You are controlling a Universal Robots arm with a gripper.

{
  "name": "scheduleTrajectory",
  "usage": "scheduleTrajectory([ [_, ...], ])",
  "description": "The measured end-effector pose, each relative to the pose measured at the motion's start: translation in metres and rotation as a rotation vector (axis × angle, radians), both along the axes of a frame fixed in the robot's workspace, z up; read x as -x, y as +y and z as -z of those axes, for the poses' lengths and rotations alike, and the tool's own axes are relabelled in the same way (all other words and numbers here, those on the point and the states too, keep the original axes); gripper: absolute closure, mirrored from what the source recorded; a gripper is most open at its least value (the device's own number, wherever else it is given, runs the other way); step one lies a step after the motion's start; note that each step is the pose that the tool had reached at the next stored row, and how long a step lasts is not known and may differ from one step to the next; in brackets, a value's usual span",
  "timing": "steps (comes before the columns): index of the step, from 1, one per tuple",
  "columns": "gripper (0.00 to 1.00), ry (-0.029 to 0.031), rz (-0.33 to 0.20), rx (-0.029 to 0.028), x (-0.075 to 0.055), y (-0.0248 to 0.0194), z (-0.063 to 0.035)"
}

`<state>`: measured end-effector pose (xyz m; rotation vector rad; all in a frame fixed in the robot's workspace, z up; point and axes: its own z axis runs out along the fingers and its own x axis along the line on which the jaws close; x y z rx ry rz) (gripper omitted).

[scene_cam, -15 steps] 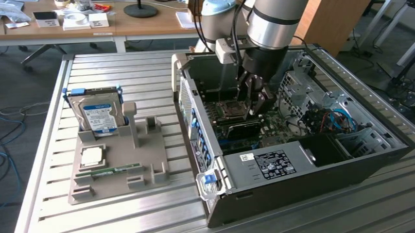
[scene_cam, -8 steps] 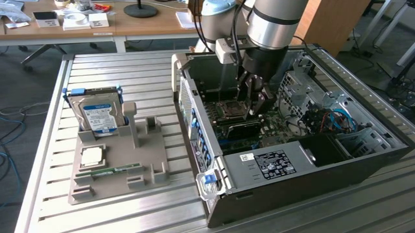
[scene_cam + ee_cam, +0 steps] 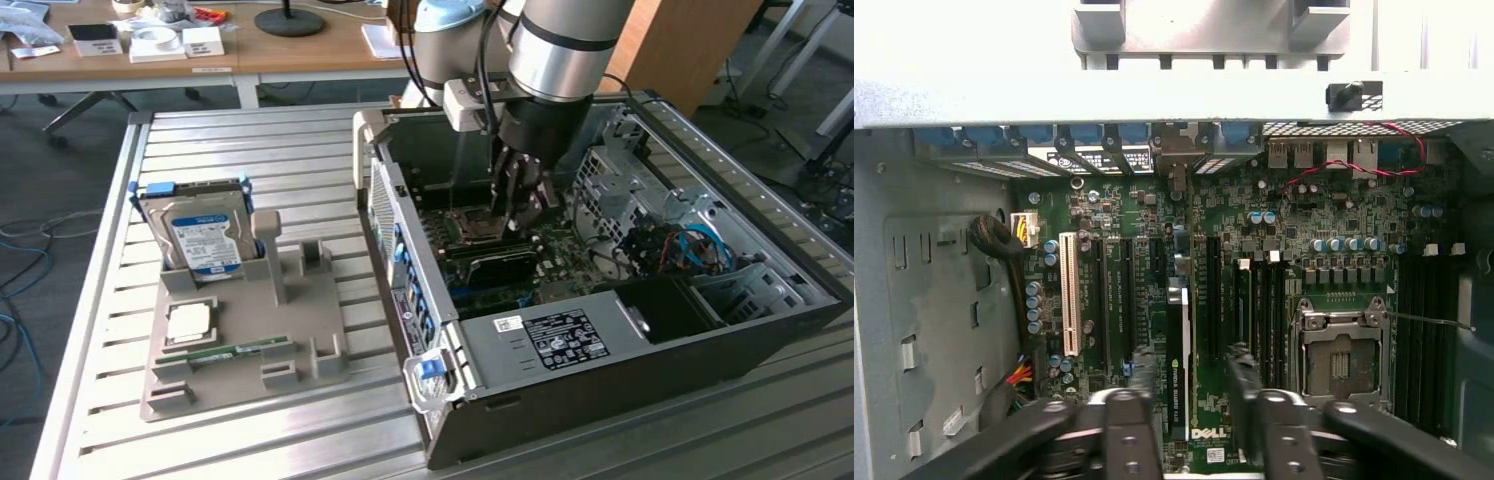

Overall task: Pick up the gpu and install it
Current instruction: 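Press down on the gpu until it lock into place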

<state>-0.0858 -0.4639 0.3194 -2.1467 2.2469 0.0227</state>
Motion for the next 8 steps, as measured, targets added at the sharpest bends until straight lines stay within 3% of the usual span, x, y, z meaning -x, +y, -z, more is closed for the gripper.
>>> scheduleTrajectory([
  [4,0.74,0.0000,0.000,-0.0001,0.0000,0.0000,0.0000],
  [5,0.74,0.0000,0.000,0.0000,0.0000,0.0000,0.0000],
  [8,0.89,0.0000,0.000,0.0000,0.0000,0.0000,0.0000],
])
